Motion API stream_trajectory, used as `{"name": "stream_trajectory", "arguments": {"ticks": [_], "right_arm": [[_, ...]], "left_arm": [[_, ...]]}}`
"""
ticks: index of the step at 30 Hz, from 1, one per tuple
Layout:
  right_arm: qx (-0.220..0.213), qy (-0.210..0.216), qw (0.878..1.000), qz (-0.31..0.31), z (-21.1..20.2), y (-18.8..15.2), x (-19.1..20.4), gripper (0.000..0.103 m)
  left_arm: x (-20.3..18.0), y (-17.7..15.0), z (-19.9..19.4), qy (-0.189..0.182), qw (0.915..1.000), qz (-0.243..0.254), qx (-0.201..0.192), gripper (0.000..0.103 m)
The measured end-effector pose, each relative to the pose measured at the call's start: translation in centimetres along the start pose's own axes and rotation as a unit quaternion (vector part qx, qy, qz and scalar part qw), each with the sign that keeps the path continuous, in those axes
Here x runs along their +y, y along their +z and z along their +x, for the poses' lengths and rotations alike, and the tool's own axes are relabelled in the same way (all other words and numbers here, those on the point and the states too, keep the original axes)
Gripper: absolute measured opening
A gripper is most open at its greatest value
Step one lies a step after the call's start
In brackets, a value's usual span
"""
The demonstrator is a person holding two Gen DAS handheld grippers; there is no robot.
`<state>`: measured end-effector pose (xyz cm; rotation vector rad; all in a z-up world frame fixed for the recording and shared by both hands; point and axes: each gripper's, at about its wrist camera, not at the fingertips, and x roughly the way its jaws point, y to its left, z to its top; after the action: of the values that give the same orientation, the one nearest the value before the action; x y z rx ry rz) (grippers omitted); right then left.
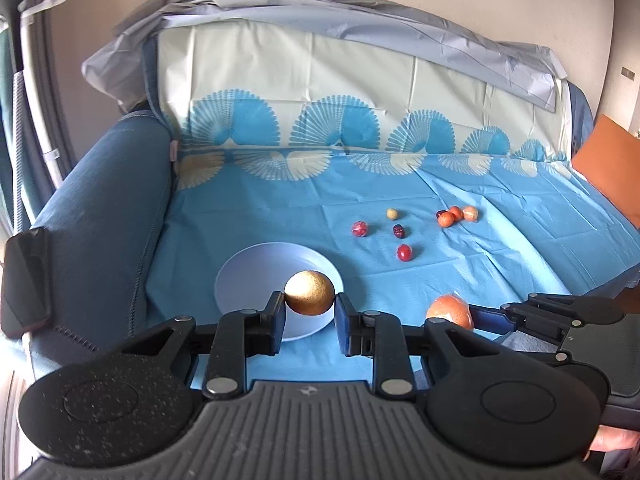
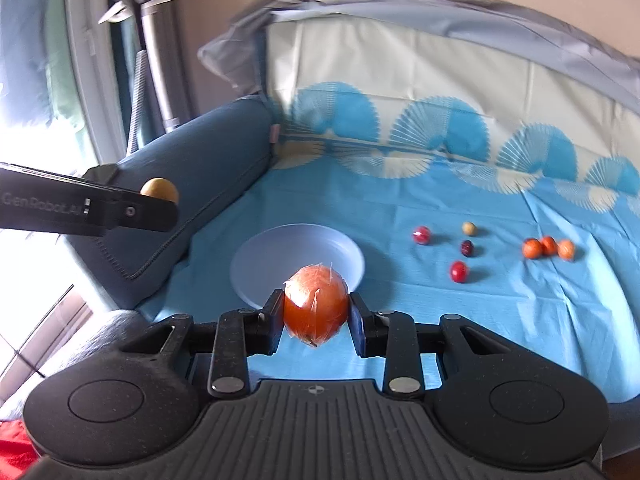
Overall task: Organize fruits
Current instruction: 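Carry the tan nut and tangerine to the plate with both grippers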
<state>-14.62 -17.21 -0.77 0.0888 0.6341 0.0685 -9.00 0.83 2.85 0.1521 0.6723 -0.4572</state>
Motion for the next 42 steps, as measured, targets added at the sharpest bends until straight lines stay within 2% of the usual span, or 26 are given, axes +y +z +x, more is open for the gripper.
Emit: {"name": "stream_trajectory", "arguments": {"ticks": [8, 20, 31, 42], "right_arm": [[-0.003, 0.013, 0.999, -0.039, -0.9, 0.4, 2.4, 0.034], [0.004, 0.003, 0.999, -0.033, -0.5, 0.2, 2.2, 0.034], [0.005, -0.006, 1.000, -0.025, 2.1, 1.8, 1.7, 0.034], [0.030, -0.010, 0.999, -0.011, 8.8, 3.7, 0.2, 0.034]], "left_arm": [[1.6, -0.6, -1.8, 0.008, 0.9994, -0.031, -0.015, 0.029], [1.9, -0.1, -1.1, 0.007, 0.9991, -0.039, -0.011, 0.029], [3.0, 1.3, 2.6, 0.013, 0.9984, -0.055, 0.005, 0.029], [3.9, 3.1, 8.7, 0.018, 0.9973, -0.059, 0.039, 0.029]]}}
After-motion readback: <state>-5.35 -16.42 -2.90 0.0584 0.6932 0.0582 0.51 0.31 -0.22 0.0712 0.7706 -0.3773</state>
